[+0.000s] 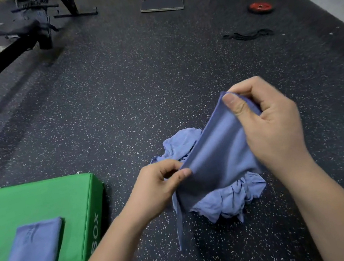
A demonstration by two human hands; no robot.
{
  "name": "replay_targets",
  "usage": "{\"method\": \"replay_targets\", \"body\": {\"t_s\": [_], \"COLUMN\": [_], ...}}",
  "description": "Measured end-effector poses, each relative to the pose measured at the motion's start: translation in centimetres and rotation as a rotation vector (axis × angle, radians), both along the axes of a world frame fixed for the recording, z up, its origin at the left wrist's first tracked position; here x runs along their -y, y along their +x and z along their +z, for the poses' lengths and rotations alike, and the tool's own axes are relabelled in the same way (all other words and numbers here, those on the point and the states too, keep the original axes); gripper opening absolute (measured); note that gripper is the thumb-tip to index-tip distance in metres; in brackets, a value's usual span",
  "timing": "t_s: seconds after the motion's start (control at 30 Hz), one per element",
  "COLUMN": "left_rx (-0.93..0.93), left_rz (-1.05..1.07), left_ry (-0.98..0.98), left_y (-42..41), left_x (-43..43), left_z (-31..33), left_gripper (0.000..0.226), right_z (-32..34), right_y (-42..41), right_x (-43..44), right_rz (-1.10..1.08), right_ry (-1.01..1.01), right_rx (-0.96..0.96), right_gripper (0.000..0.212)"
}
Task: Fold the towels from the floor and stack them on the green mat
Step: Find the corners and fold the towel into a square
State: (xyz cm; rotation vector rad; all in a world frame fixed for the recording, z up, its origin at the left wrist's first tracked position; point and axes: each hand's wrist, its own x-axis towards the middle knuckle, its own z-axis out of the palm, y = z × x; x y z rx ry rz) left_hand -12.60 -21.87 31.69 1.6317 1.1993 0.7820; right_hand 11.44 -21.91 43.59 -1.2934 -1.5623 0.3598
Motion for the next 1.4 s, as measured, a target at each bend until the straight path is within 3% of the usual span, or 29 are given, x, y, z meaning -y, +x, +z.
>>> {"method": "replay_targets", "body": {"t_s": [0.1,0.23,0.37,0.6,0.73,0.87,1.0,1.17,1.4], "left_rx": [0.128,0.189,0.031,-0.077,-0.082,-0.112,-0.116,-0.171,-0.307], "left_rz": [0.094,0.142,0.110,0.026,-0.003,-0.007,-0.009,-0.095,-0.135], "left_ry": [-0.036,-0.033,0.106,0.264,0.286,0.299,0.269,0.185,0.231], "left_y": [-0.1,0.0,0.6,0.5,0.3,-0.1,-0.3,-0.6,-1.4], "left_x": [-0.3,-0.1,0.2,0.3,0.5,0.4,0.2,0.2,-0.1], "left_z": [0.7,1.7,1.8,2.0,2.2,2.1,2.0,1.4,0.7], "left_gripper": [0.024,0.026,0.021,0.023,0.024,0.024,0.025,0.031,0.052], "right_z": [0.3,-0.4,-3.0,-4.8,-5.3,-5.9,-5.5,-4.8,-3.9], "right_y": [0.7,0.1,-1.1,-1.9,-1.6,-1.0,-0.9,-0.3,1.1], "right_x": [0.0,0.3,0.1,-0.7,-1.3,-1.5,-1.3,-1.6,-1.3], "right_rz": [-0.050,0.076,0.239,0.360,0.461,0.478,0.513,0.380,0.188], "right_ry": [0.007,-0.151,-0.412,-0.648,-0.723,-0.759,-0.736,-0.589,-0.473], "right_rx": [0.001,0.060,0.249,0.310,0.262,0.305,0.332,0.332,0.272], "right_gripper": [0.013,0.006,0.011,0.037,0.023,0.054,0.034,0.032,0.029]}}
